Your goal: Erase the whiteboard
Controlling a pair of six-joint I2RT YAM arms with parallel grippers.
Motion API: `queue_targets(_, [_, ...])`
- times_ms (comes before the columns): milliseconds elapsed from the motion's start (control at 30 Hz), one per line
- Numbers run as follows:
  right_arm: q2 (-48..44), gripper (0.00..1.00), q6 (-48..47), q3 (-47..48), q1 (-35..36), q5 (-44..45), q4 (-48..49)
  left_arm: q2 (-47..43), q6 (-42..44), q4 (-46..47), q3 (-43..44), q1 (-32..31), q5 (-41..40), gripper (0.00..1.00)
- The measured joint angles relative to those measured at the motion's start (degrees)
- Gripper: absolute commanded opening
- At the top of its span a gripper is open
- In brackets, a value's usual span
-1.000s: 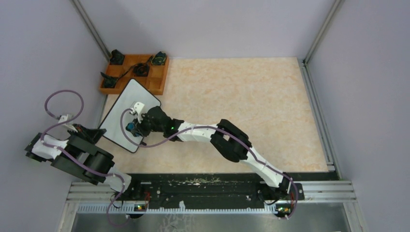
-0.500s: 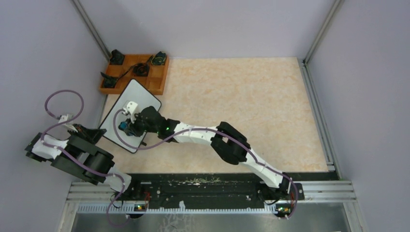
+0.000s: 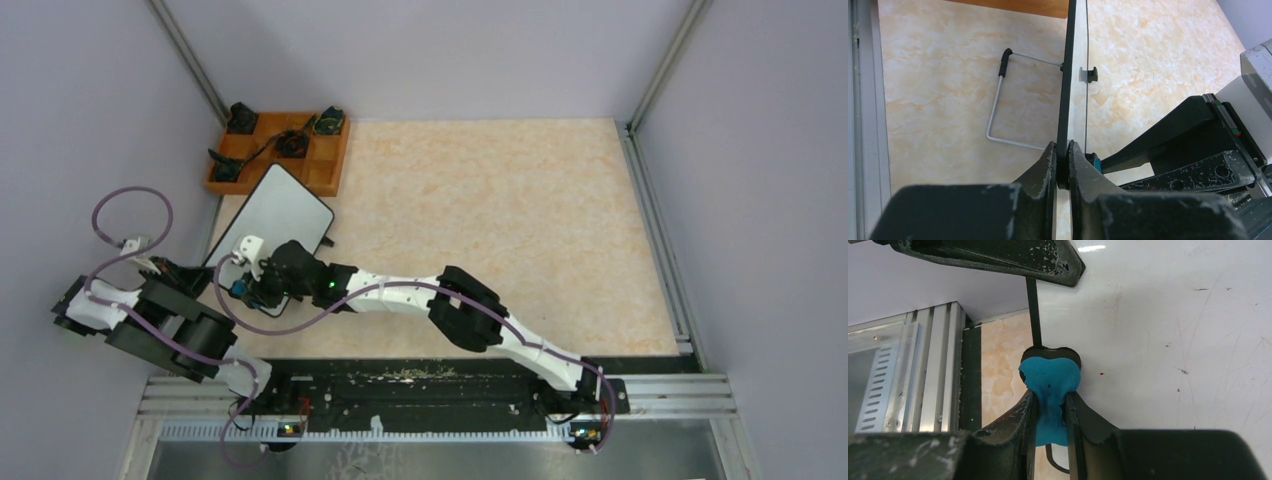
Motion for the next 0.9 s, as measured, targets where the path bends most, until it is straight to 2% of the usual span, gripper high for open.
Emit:
queue_targets(300, [0.09, 0.0, 0.02, 0.44, -1.14, -1.31, -0.57, 0.0, 0.04, -0.02, -0.13, -0.04, 0.13, 0.0])
queue_targets(900, [-0.33, 0.0, 0.0, -0.57, -8.04, -3.21, 1.7, -0.09, -0.09, 0.15, -0.24, -0.15, 0.13, 0.0])
